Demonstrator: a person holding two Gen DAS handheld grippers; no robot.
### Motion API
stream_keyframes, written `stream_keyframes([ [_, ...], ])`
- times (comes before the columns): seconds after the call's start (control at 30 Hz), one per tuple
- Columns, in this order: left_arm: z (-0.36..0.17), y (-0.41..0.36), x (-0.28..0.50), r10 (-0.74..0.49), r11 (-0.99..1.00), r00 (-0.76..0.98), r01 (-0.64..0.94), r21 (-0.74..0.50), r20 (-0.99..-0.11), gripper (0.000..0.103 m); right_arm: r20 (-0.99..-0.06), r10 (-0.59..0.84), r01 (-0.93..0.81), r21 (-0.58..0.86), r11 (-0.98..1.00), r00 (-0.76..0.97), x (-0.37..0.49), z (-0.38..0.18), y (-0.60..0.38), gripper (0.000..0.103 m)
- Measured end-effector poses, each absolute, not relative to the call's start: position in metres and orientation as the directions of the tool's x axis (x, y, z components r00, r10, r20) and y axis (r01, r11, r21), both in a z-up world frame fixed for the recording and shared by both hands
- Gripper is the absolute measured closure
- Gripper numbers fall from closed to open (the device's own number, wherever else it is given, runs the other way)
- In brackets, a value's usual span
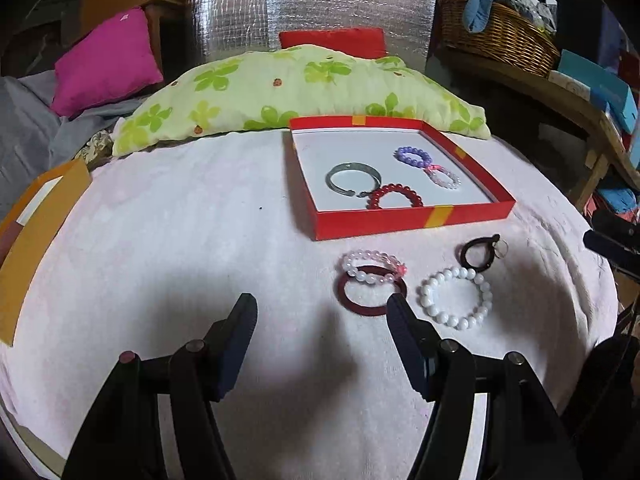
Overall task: Organize jewelry
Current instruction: 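Withdraw both tools from the tray toward the remaining bracelets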
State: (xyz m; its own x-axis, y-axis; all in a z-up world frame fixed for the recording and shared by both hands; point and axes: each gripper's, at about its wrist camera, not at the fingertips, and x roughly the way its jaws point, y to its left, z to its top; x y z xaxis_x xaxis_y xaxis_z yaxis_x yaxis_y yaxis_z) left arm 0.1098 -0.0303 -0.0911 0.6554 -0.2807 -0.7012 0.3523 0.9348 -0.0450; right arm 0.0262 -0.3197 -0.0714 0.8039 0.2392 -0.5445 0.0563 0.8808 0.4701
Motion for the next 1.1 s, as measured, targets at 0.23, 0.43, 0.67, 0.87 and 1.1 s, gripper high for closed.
stream_keyframes([
  [0.23, -0.1, -0.038, 0.117, -0.286, 0.93, 0.629, 0.363, -0.052, -0.723, 0.034, -0.583, 0.288, 0.065, 0.509, 0.858, 0.76, 0.04, -0.09, -0.32, 0.04],
  [0.43, -0.106, -0.048, 0.119, -0.287, 0.921, 0.613, 0.388, -0.036, -0.736, 0.034, -0.621, 0.278, 0.07, 0.475, 0.877, 0.732, 0.05, -0.097, -0.314, 0.043],
  [0.67, -0.11, -0.055, 0.126, -0.317, 0.907, 0.577, 0.415, -0.063, -0.753, 0.034, -0.655, 0.282, 0.133, 0.508, 0.851, 0.701, 0.057, -0.11, -0.324, 0.042],
  [0.87, -0.113, -0.063, 0.147, -0.352, 0.9, 0.535, 0.419, -0.12, -0.768, 0.034, -0.662, 0.3, 0.169, 0.547, 0.82, 0.686, 0.066, -0.12, -0.332, 0.042],
  [1.1, -0.118, -0.067, 0.168, -0.378, 0.896, 0.499, 0.41, -0.172, -0.78, 0.034, -0.687, 0.27, 0.14, 0.479, 0.867, 0.675, 0.1, -0.119, -0.314, 0.042],
])
